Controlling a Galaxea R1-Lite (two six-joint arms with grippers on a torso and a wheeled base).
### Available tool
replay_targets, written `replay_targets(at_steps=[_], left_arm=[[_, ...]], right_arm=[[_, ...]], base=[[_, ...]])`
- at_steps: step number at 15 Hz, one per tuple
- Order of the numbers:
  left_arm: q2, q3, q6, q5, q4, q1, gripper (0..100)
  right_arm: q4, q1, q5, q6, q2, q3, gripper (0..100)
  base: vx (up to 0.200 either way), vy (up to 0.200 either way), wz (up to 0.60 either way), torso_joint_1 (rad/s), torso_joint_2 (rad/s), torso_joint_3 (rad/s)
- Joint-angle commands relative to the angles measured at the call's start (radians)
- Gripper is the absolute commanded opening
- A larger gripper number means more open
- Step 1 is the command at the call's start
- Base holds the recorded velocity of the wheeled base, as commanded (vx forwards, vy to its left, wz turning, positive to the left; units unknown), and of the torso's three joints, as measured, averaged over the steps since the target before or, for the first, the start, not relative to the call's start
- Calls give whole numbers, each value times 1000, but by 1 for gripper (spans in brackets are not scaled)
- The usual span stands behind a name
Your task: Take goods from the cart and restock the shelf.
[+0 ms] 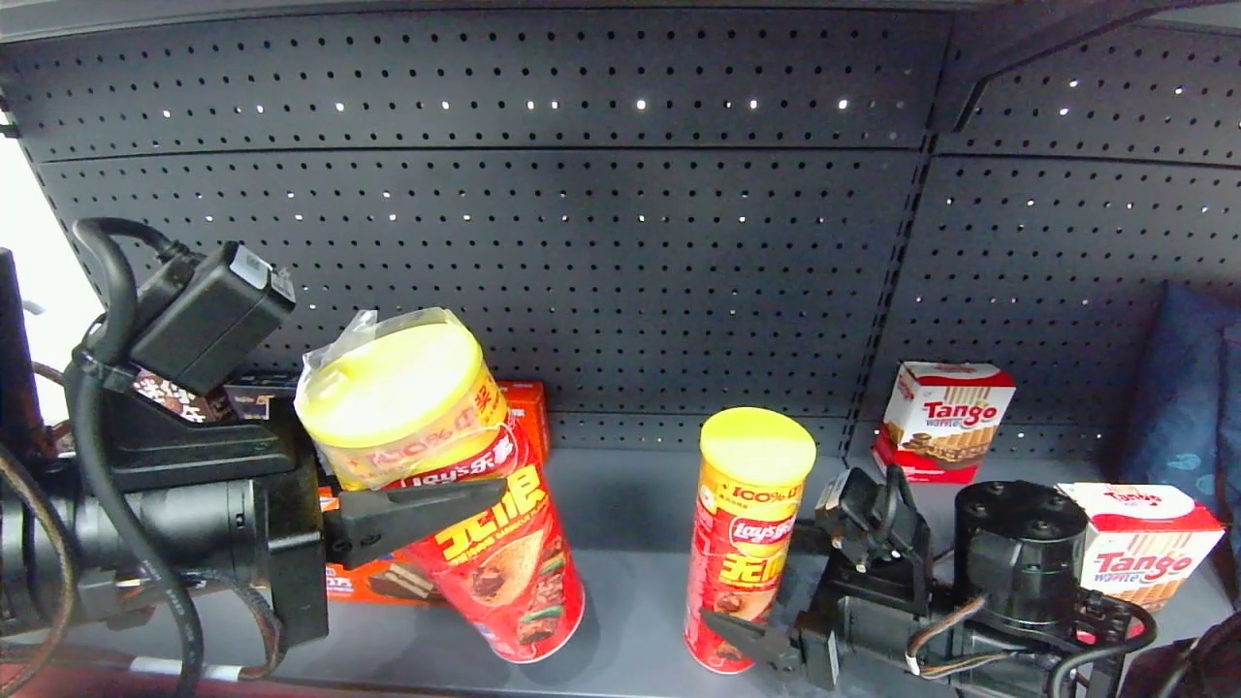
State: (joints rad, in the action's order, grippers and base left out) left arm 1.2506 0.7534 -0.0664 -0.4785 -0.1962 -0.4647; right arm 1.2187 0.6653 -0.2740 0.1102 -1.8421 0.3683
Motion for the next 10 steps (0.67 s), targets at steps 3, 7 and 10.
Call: replay_targets(at_steps=[3, 7, 10], left_arm=[[1, -5, -1, -2, -2, 11, 0], [-8, -14, 0, 0, -2, 12, 0], [-11, -16, 0, 0, -2, 12, 0]], right_arm=[[1, 0, 10, 0, -39, 29, 100], [-1, 2, 10, 0, -51, 43, 100], [1, 7, 12, 0, -72, 73, 100]], base=[[0, 0, 0, 0, 0, 0], [0, 0, 0, 0, 0, 0], [0, 0, 0, 0, 0, 0]])
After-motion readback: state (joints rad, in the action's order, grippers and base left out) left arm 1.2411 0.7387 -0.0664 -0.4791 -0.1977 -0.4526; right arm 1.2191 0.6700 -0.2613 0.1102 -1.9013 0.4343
